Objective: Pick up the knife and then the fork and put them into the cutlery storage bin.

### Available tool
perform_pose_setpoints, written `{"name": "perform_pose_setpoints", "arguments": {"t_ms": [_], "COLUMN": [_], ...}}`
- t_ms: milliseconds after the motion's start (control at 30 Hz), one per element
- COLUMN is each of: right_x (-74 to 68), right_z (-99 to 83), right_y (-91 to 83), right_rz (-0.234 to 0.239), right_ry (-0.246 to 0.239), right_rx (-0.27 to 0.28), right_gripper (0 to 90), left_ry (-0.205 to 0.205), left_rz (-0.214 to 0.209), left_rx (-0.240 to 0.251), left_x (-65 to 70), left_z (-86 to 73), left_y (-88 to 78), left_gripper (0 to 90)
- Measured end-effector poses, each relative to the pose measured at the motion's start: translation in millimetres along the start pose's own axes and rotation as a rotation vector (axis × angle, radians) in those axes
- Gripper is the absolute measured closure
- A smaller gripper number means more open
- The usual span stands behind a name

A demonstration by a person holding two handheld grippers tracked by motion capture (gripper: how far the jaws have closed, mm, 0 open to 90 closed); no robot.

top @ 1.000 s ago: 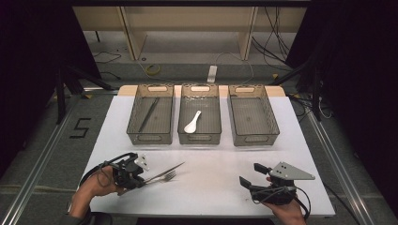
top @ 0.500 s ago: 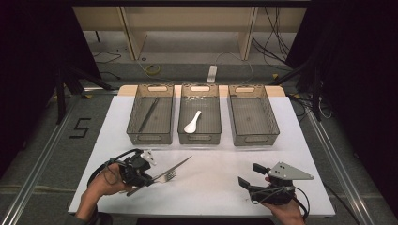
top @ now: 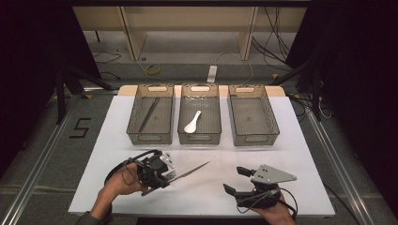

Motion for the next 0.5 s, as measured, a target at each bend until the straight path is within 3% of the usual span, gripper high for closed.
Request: {"name": "perform_pose_setpoints", "arguments": {"t_ms": [267, 500], "right_x": [-15.7, -26.7], "right_z": [11.4, 14.9], "right_y": [13.4, 26.8], "right_rz": [0.048, 0.088], "right_ry": [-0.056, -0.106], "right_rx": [-0.024, -0.059], "right_gripper": [27.8, 29.8], "left_ry": [0.083, 0.129], "left_rz": [-0.006, -0.016], "left_rx": [-0.009, -0.017], "left_x": [8.3, 12.2], "left_z": [22.9, 35.7], "left_y": [5.5, 10.6], "left_gripper": [83.0, 83.0]}}
Point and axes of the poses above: each handheld gripper's, and its own axes: y roughly forward along the jaws, z roughly out of its top, x roughly to its right, the point moved 4 cm from there along y, roughly forward along the jaws, and after that the axes turned 9 degrees about y, right-handed, at the moved point
